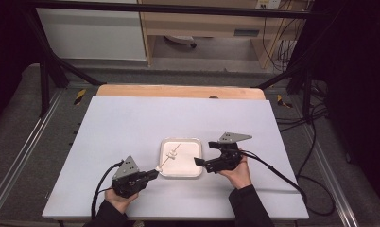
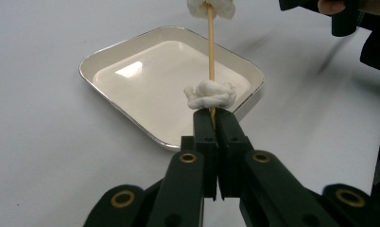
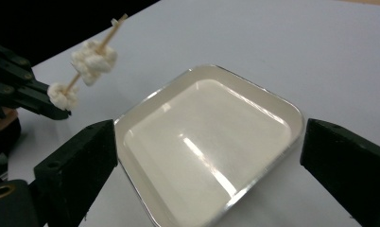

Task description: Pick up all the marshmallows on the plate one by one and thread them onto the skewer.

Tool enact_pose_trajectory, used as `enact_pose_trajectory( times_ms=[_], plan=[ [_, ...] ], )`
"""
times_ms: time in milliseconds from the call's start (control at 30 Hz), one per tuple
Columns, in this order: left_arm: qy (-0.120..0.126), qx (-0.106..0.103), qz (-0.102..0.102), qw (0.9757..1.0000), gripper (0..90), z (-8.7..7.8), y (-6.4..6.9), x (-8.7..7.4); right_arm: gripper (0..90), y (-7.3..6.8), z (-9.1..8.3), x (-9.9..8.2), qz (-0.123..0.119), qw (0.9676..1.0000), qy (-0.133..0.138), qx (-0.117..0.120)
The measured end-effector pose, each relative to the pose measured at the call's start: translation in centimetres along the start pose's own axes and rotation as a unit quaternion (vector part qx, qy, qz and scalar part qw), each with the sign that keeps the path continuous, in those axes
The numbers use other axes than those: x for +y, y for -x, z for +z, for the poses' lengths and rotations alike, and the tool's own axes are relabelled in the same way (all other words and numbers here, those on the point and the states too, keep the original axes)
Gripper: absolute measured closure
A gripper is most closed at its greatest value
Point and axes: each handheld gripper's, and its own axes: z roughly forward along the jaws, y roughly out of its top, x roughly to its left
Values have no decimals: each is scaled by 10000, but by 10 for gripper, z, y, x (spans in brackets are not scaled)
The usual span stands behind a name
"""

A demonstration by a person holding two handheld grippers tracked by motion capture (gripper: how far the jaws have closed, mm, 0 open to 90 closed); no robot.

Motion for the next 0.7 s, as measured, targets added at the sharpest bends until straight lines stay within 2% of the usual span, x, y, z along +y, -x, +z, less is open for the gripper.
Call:
enact_pose_trajectory(
  times_ms=[200, 633, 700],
  plan=[
    [-27, 7, -34, 10000, 881, 0, -1, 2, 11, 10, -11, -15, -88, 9995, -121, -263],
    [-172, 4, -41, 9998, 881, 0, -5, 13, 7, 30, -37, -42, -138, 9977, -299, -593],
    [-201, 17, -38, 9998, 881, 1, -6, 17, 5, 33, -44, -47, -213, 9970, -331, -668]
  ],
)
